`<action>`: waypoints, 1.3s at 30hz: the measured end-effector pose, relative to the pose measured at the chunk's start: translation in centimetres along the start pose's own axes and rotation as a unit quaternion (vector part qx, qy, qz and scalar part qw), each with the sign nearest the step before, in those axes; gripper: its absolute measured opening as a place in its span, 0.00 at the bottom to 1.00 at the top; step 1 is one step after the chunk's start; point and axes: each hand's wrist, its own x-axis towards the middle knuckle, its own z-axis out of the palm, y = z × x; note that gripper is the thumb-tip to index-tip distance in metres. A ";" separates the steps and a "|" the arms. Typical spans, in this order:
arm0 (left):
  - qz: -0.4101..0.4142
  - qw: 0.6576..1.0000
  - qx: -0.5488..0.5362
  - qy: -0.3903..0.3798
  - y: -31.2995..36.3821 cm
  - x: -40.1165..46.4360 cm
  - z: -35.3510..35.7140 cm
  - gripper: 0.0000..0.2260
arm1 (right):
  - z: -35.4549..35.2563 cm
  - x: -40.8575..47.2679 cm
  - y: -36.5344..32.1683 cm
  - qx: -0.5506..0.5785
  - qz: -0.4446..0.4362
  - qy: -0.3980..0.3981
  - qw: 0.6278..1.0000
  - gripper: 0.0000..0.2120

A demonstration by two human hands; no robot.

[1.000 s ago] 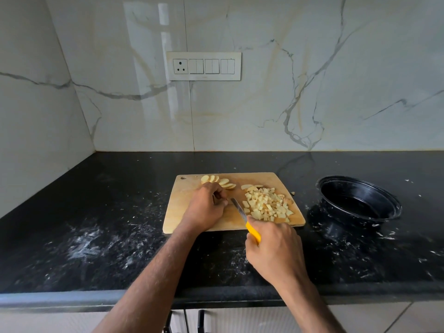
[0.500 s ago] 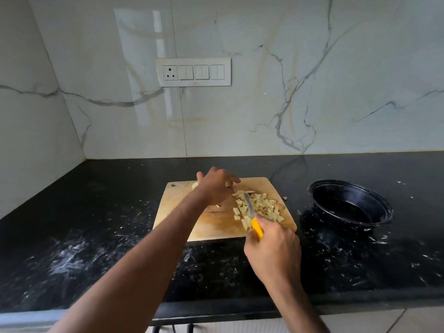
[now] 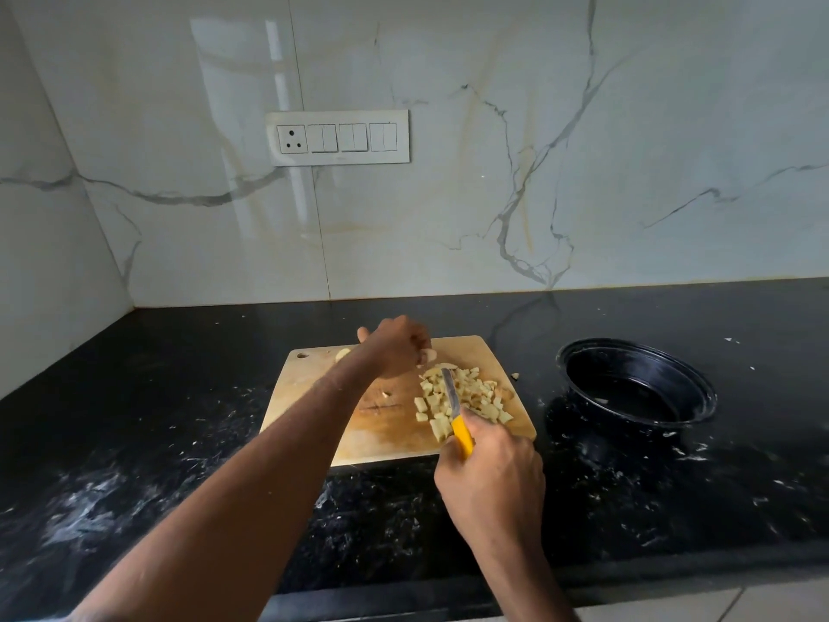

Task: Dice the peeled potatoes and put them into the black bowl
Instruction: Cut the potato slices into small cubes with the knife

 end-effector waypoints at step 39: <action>-0.009 0.998 -0.026 0.060 -2.8 -6.1 -3.3 0.03 | 0.3 -0.1 0.2 -0.001 -0.050 -0.025 0.998 0.18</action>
